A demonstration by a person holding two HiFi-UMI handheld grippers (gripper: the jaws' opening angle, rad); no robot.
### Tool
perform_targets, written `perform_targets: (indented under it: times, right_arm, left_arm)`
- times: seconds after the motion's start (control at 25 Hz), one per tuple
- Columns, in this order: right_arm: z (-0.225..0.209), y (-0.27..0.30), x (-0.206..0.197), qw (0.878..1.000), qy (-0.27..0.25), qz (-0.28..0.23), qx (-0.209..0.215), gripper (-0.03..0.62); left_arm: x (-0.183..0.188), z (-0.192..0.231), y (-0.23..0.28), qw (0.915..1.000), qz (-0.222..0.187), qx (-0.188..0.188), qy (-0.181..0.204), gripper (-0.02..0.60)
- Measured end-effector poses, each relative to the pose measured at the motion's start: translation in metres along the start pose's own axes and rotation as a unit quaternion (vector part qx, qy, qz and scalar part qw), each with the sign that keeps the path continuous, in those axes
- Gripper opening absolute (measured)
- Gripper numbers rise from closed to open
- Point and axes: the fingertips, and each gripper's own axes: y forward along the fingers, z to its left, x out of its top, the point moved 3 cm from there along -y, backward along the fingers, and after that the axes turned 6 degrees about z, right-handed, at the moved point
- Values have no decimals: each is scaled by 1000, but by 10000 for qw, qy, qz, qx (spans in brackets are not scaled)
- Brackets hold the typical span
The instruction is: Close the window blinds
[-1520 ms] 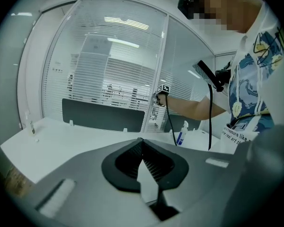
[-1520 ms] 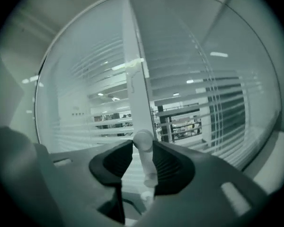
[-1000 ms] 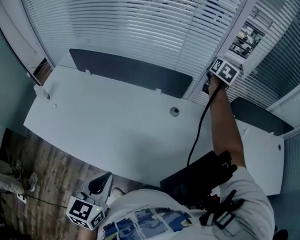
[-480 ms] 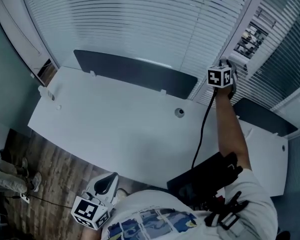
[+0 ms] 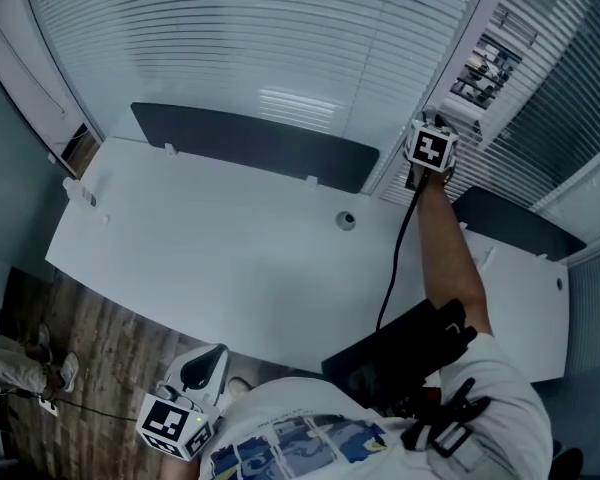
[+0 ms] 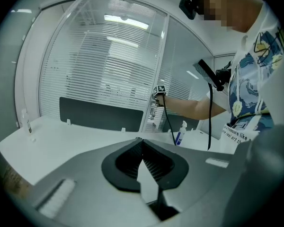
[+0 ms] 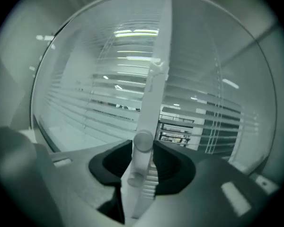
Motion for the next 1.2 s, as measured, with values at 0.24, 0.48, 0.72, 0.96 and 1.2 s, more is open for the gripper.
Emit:
perform_targets:
  times: [0.24, 0.48, 0.72, 0.96, 1.2]
  right_arm:
    - [-9, 9, 0, 9805, 1819, 153, 729, 140]
    - [-10, 8, 0, 9851, 1637, 356, 392, 125]
    - [3, 8, 6, 9991, -245, 290, -201, 124]
    - [8, 8, 7, 9767, -1927, 360, -875, 123]
    - [8, 17, -3, 9413, -3064, 439, -1348, 123]
  left_arm:
    - [0, 0, 2, 10000, 13, -29, -6, 6]
    - [0, 3, 4, 10000, 13, -31, -28, 6]
    - [-1, 6, 7, 10000, 31, -5, -58, 6]
    - [3, 5, 9, 10000, 25, -60, -30, 6]
    - [4, 3, 13, 9999, 85, -90, -20, 6]
